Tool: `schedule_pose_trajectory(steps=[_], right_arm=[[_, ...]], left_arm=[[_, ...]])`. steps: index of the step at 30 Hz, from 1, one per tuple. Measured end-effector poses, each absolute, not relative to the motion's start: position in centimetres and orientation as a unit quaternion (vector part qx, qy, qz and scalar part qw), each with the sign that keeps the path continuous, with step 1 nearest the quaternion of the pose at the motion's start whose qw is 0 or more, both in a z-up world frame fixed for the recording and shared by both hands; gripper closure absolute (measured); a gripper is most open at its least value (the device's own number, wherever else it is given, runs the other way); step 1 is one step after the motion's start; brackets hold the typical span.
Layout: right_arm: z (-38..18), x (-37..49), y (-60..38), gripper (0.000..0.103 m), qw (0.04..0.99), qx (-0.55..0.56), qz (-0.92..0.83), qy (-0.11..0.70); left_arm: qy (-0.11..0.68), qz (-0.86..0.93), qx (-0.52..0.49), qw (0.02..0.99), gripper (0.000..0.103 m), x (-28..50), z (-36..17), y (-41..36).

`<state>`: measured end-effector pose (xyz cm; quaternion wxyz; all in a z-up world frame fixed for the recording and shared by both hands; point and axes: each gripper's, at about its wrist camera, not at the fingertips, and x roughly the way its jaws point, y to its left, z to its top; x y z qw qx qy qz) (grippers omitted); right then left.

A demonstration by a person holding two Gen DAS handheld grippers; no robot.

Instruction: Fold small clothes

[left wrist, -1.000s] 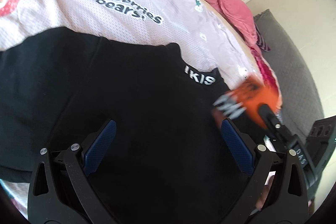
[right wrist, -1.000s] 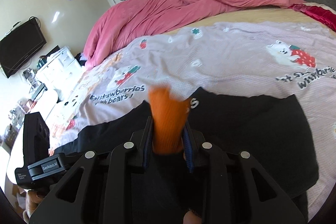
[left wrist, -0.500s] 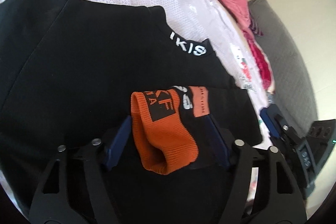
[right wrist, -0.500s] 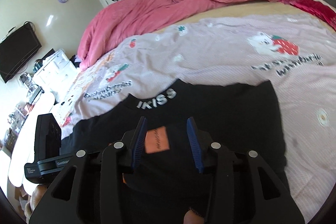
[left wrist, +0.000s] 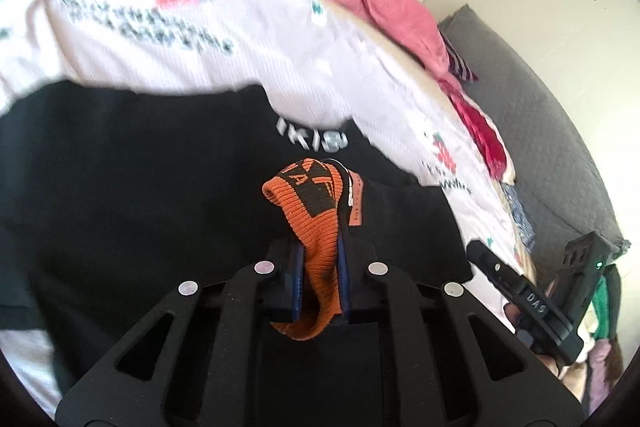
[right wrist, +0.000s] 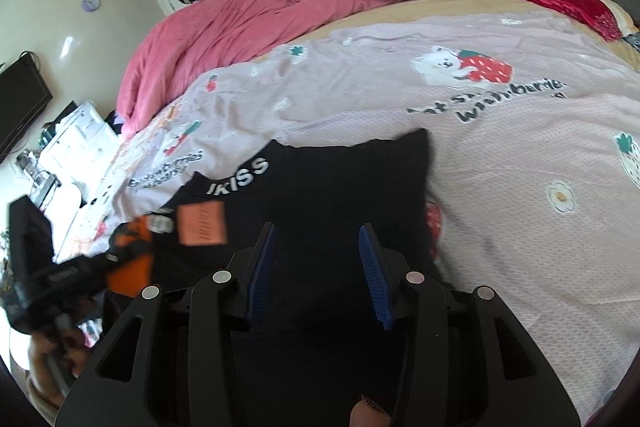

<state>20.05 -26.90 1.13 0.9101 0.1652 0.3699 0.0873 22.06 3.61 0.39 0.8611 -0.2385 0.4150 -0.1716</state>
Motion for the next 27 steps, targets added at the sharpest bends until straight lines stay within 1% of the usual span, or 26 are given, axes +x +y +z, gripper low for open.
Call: schedule_pose_trajectory(steps=[4,10,13,16,18,19,20,24,27], right_arm=[[0.6,20.1,-27.2,0.062,0.908,0.166,0.079,0.376],[0.3,20.7,-26.3,0.061,0.914,0.125,0.063,0.379],[0.2,20.8,-25.7,0.058,0.92,0.096,0.05,0.377],[0.0,21.0,-25.0,0.056,0.922,0.071,0.044,0.378],[-0.3,21.2,-24.7,0.054,0.92,0.064,0.046,0.383],[-0.4,21.4,-24.5,0.053,0.919,0.059,0.048,0.387],[-0.6,21.4,-24.3,0.05,0.918,0.054,0.049,0.39],[-1.1,21.9,-23.6,0.049,0.913,0.041,0.054,0.401],[-1.6,22.1,-23.0,0.049,0.91,0.032,0.059,0.41]], left_arm=[[0.399,-0.161,-0.243,0.869,0.097,21.5,1.4,5.3],[0.414,-0.145,-0.236,0.867,0.097,21.8,0.6,6.0],[0.416,-0.143,-0.235,0.867,0.097,21.5,0.7,7.0],[0.414,-0.128,-0.226,0.872,0.097,21.4,0.7,7.6],[0.406,-0.115,-0.224,0.878,0.095,21.2,0.9,7.9],[0.403,-0.102,-0.222,0.882,0.091,21.1,1.0,8.1],[0.396,-0.084,-0.218,0.888,0.088,20.9,1.3,8.3],[0.382,-0.085,-0.211,0.896,0.087,20.7,2.0,8.5],[0.4,-0.095,-0.198,0.89,0.087,21.2,1.2,7.7]])
